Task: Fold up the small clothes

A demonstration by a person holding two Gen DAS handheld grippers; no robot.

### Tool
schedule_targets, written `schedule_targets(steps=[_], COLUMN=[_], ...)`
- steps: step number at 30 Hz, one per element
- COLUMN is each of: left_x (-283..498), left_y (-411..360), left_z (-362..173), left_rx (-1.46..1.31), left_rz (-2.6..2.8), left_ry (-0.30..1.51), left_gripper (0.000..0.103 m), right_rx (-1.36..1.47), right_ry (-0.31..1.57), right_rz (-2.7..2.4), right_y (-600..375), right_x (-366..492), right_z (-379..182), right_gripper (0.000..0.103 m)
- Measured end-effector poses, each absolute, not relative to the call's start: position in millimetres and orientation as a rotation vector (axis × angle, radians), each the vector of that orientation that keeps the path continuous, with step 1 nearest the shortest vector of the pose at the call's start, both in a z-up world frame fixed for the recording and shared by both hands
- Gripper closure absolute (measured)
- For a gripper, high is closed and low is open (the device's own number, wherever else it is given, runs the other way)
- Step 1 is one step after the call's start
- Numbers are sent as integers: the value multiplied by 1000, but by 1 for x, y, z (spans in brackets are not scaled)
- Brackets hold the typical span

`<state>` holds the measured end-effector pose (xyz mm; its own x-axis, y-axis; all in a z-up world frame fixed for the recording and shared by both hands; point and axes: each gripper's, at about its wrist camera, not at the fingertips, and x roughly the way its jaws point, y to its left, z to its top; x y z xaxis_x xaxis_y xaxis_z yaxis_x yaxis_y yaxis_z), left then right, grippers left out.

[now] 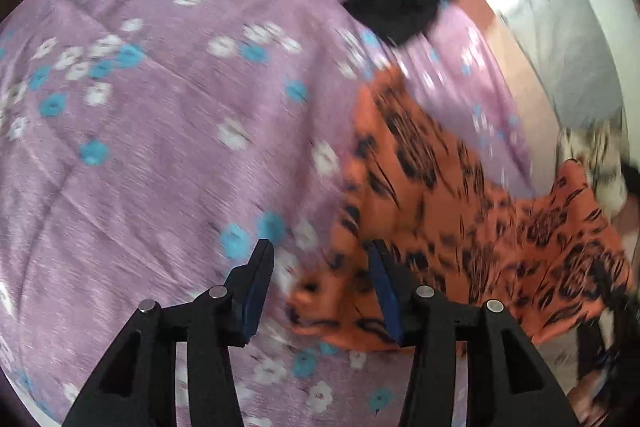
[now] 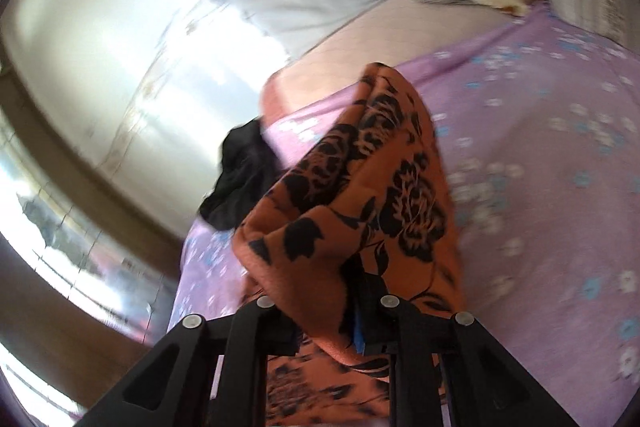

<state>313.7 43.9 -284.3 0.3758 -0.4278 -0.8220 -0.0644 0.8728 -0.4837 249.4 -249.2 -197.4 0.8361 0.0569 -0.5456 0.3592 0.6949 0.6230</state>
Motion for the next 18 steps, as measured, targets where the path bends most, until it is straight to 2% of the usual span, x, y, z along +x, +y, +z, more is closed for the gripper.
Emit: schedule_targets(steps=[7, 14, 17, 18], left_x=[337, 330, 330, 330], left_y=[106, 138, 141, 140], left_z=[-289, -294, -294, -294], left_rx=[-602, -645, -655, -658], left_rz=[-78, -34, -33, -34], left_ry=[1179, 1174, 1171, 1168], left_gripper=[53, 53, 53, 53], right_rx=[777, 770, 818, 842], right_ry=[658, 846, 905, 912], right_rz=[-29, 46, 59, 90], right_y=[-167, -95, -95, -97], right_x=[301, 337, 340, 339], right_z=[-204, -257, -275, -279], right_gripper=[84, 83, 71, 59])
